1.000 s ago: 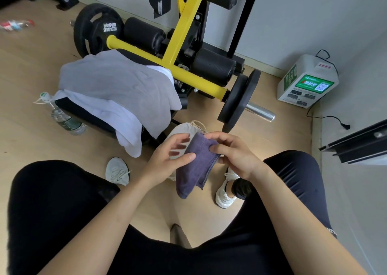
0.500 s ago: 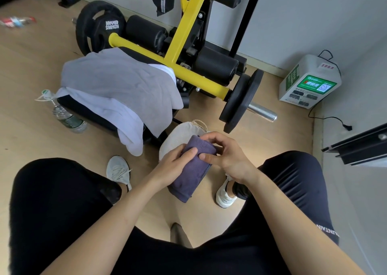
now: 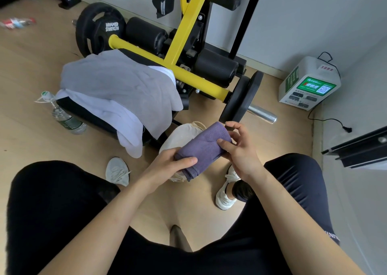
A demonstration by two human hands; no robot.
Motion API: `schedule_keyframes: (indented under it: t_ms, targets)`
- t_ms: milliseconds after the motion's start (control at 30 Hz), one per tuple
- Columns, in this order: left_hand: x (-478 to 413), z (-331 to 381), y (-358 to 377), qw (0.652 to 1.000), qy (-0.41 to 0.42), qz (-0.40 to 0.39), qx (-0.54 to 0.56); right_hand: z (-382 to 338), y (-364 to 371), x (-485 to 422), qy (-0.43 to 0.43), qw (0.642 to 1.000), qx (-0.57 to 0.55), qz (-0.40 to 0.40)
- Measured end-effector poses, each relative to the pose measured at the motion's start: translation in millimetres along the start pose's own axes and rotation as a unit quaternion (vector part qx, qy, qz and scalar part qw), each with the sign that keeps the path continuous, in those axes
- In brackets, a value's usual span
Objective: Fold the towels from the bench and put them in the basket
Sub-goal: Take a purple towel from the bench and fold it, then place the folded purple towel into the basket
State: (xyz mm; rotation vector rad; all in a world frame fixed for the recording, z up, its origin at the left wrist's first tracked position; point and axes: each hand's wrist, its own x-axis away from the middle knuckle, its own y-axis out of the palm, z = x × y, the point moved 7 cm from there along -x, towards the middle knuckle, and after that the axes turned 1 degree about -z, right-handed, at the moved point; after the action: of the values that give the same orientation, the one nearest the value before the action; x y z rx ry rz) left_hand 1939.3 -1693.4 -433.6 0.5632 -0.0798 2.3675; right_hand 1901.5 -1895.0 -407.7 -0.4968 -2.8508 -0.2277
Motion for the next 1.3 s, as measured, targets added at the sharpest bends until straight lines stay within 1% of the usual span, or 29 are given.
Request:
schedule_keyframes:
  t_ms: [67,167,233,367,400,467,533,600,667,733,833,900,967,1067,1133,1167,1200,1233,1300]
  targets:
    - [-1,-2,-2,1.0,-0.007,0.019,0.018,2,1,0,0.009,1.0,0.018,-0.005]
    - [-3,-5,-10,0.999,-0.004,0.05,0.001,2,0,-2,0.02,0.998,0.06,-0.007]
    - [-6,-8,-20,0.997,-0.003,0.077,-0.01,6,-5,-4,0.051,0.998,0.046,0.008]
    - [-13,-25,-30,0.992,-0.024,0.124,-0.001,33,-9,-7,0.141,0.989,-0.011,0.045]
    - [-14,-31,-30,0.99,-0.037,0.137,0.01,42,-10,-9,0.154,0.987,-0.001,0.052]
    - [-20,-45,-32,0.985,-0.069,0.155,0.017,56,-11,-15,0.167,0.983,0.063,0.053]
    - [-31,-56,-39,0.982,-0.095,0.164,-0.008,71,-11,-24,0.184,0.975,0.121,0.029]
    - [-45,-62,-47,0.979,-0.115,0.164,-0.046,83,-9,-32,0.214,0.967,0.142,0.002]
    - [-63,-66,-56,0.974,-0.131,0.169,-0.068,91,-8,-45,0.234,0.959,0.162,-0.008]
    - [-86,-68,-62,0.973,-0.14,0.173,-0.065,101,-10,-65,0.238,0.953,0.189,-0.003]
    - [-123,-82,-60,0.972,-0.159,0.172,0.013,122,-16,-100,0.245,0.942,0.225,0.031]
    - [-149,-101,-62,0.967,-0.157,0.191,0.056,142,-22,-123,0.251,0.935,0.247,0.047]
    - [-175,-121,-65,0.962,-0.141,0.226,0.065,160,-26,-140,0.247,0.932,0.258,0.063]
    - [-204,-146,-62,0.955,-0.14,0.252,0.068,185,-34,-156,0.23,0.931,0.271,0.085]
    - [-238,-174,-58,0.95,-0.155,0.253,0.098,212,-47,-177,0.22,0.918,0.32,0.084]
    - [-241,-176,-58,0.948,-0.15,0.258,0.111,209,-46,-179,0.198,0.914,0.348,0.065]
    - [-246,-181,-61,0.947,-0.152,0.264,0.1,210,-47,-182,0.181,0.904,0.386,0.04]
    - [-258,-189,-64,0.948,-0.151,0.27,0.076,215,-49,-188,0.17,0.887,0.43,0.017]
    - [-277,-202,-71,0.944,-0.148,0.293,0.031,232,-55,-200,0.166,0.843,0.511,-0.018]
